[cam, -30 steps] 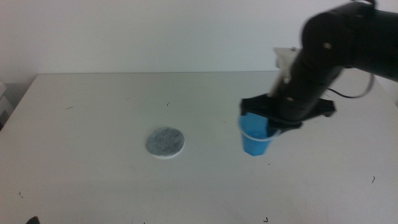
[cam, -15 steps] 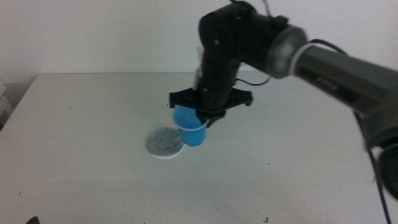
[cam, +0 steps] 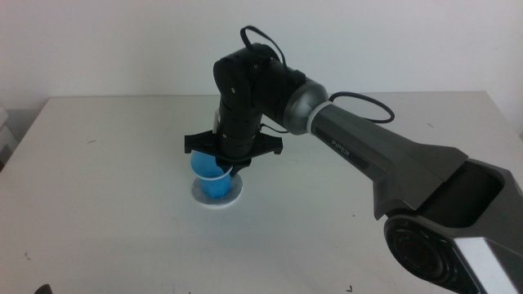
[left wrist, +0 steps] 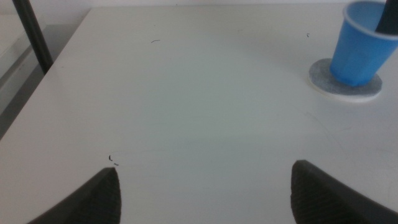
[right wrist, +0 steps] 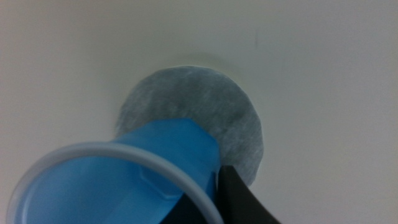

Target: Place an empty cup on a cup mat.

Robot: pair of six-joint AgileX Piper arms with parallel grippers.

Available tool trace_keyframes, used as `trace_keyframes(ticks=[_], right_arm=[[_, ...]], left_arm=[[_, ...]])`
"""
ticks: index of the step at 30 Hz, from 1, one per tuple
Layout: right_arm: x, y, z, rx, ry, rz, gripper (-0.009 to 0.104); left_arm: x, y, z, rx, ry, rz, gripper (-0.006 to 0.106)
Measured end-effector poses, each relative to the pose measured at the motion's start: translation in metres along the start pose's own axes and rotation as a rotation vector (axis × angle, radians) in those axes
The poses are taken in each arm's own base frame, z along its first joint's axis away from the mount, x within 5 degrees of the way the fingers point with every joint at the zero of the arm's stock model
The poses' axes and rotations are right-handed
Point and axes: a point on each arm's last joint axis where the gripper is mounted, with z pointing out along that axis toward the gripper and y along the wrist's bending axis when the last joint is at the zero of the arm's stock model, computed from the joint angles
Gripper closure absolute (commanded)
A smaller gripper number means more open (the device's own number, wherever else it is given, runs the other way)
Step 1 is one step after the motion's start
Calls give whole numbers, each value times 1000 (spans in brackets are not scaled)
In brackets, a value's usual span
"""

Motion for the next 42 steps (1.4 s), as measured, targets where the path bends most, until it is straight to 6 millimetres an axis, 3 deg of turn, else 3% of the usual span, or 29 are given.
trace_keyframes(ticks=[12, 16, 29, 32, 35, 42], right_arm=[[1, -1, 8, 33, -10, -2, 96], [0, -1, 8, 37, -13, -11, 91], [-3, -3, 6, 61, -41, -25, 30], [-7, -2, -6, 56, -72, -28, 24], [-10, 1, -30, 27, -111, -29, 23], [-17, 1, -118, -40, -260, -83, 23]], left_arm=[[0, 0, 0, 0, 0, 0, -5], [0, 0, 0, 0, 0, 0, -5], [0, 0, 0, 0, 0, 0, -5], [0, 0, 0, 0, 0, 0, -5], [0, 0, 0, 0, 0, 0, -5], [0, 0, 0, 0, 0, 0, -5]])
